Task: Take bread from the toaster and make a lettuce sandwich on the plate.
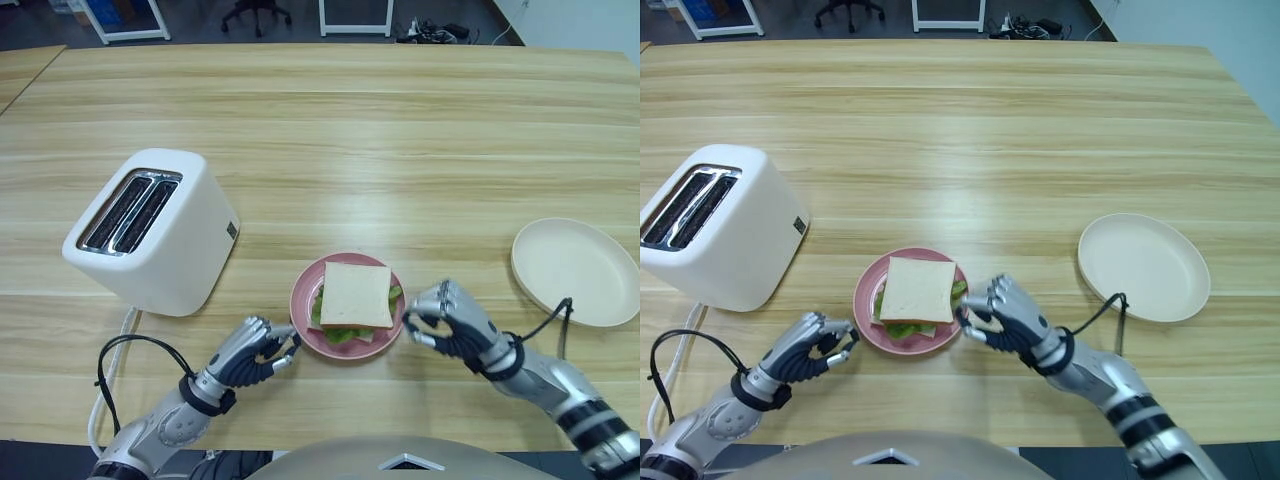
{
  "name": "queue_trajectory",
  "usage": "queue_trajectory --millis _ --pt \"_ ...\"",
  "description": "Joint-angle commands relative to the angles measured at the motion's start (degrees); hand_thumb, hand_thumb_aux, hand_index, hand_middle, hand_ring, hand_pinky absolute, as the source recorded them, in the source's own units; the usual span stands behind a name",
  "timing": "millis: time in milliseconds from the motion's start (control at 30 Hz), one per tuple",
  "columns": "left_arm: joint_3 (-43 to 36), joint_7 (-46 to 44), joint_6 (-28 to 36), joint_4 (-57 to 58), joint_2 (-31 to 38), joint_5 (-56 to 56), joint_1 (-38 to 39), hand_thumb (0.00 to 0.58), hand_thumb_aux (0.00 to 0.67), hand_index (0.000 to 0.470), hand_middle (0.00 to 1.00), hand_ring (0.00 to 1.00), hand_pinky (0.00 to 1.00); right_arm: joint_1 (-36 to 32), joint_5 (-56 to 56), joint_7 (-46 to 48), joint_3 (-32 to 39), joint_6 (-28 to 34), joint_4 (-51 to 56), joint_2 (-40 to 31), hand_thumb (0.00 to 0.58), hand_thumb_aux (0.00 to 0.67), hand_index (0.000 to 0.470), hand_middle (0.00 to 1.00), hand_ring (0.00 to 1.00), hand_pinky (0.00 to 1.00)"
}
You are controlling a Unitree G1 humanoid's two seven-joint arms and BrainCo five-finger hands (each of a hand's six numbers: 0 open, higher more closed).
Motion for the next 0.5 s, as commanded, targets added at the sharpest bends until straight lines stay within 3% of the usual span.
queue_trajectory --millis 33,133,233,367,500 --pt "-1.7 -8.5 4.3 -1.9 -0.1 -3.9 1.9 0.580 0.670 0.470 1.00 1.00 1.00 4.2 2.8 11.4 2.4 -0.6 0.9 -4.5 0.580 0.670 0.470 1.00 1.00 1.00" --pt "-2.2 -11.2 7.9 -1.5 -3.7 -4.9 0.1 0.580 0.670 0.470 1.00 1.00 1.00 3.1 -2.1 12.0 0.8 4.3 2.2 0.7 0.580 0.670 0.470 1.00 1.00 1.00" --pt "-3.8 -12.5 11.1 0.8 -8.6 -3.4 -4.2 0.580 0.670 0.470 1.00 1.00 1.00 -1.9 -12.2 6.0 0.7 13.4 6.2 8.3 0.580 0.670 0.470 1.00 1.00 1.00" --pt "-4.7 -8.4 15.0 8.9 -15.9 1.6 -13.5 0.580 0.670 0.470 1.00 1.00 1.00 -8.7 -16.8 -1.2 1.0 23.9 14.7 17.7 0.580 0.670 0.470 1.00 1.00 1.00" --pt "-5.2 -3.2 18.1 22.0 -21.7 4.8 -24.8 0.580 0.670 0.470 1.00 1.00 1.00 -17.7 -16.7 -6.5 1.5 29.5 27.9 24.7 0.580 0.670 0.470 1.00 1.00 1.00"
